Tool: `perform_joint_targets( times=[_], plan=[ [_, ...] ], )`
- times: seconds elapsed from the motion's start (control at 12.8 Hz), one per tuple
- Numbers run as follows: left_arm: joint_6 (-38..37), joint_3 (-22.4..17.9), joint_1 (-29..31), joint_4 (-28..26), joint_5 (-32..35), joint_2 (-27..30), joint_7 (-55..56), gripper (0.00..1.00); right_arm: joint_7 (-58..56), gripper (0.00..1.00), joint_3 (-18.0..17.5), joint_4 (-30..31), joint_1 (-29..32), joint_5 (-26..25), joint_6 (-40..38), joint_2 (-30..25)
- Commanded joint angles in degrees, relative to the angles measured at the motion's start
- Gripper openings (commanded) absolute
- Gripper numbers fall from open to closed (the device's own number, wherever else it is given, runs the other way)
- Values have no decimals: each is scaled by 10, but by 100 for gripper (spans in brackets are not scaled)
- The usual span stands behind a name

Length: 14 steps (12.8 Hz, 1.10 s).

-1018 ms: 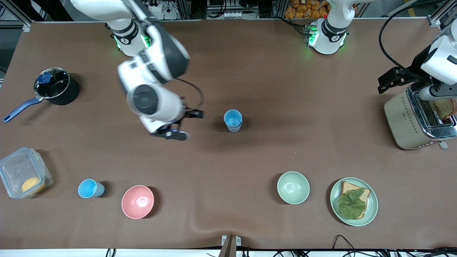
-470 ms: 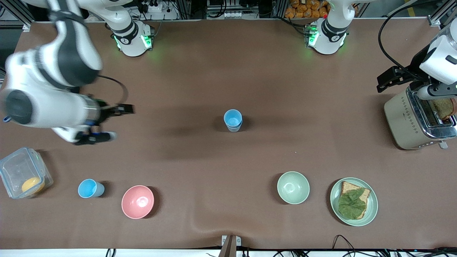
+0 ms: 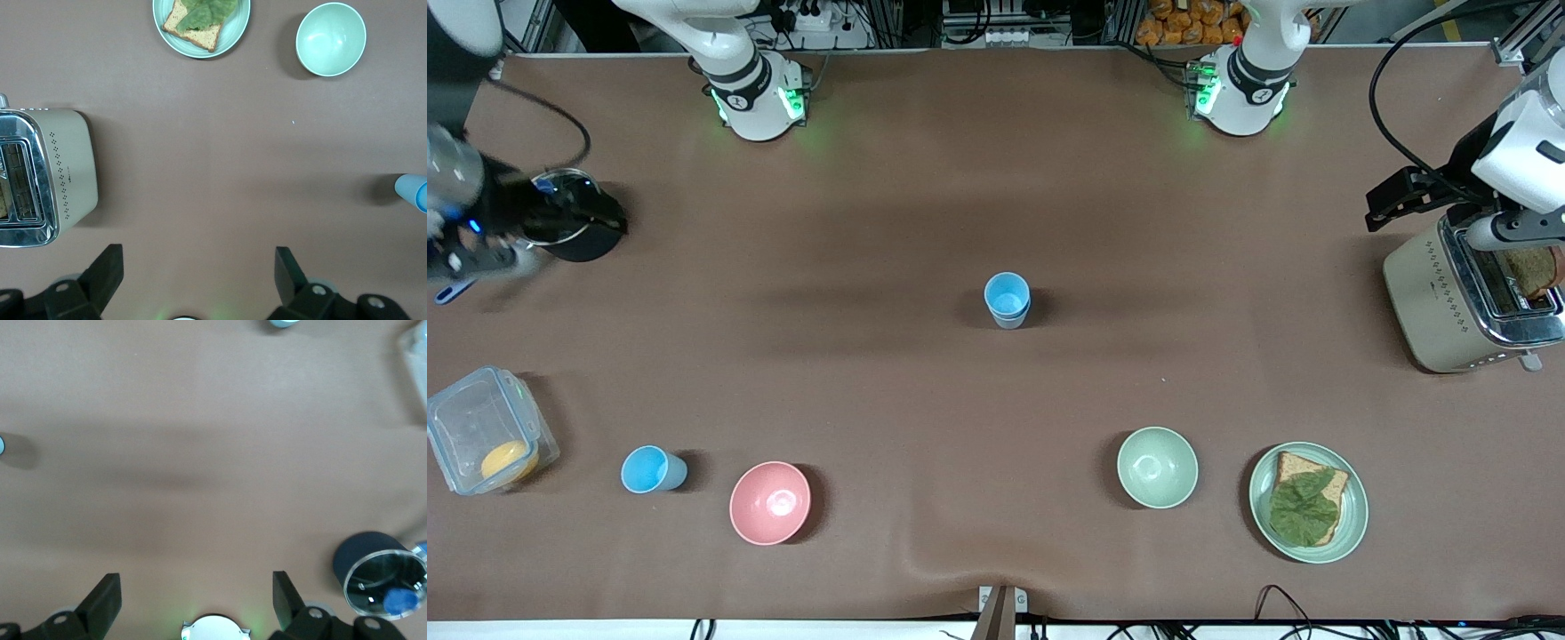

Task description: Stack blue cups with both arms

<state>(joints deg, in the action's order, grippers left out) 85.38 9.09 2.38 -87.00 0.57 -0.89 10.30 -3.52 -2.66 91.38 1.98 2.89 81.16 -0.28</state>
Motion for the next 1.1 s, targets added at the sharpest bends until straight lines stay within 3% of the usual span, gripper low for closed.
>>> perform_joint_targets(
  times=[0.0,1.02],
  plan=[
    [-10,-1,-2,9,-10,-1,-12,100,21,100,-7,26,10,-15,3,-40],
    [-10,-1,3,9,-15,-3,-14,100,33,100,3,12,12,-12,12,-32]
  ],
)
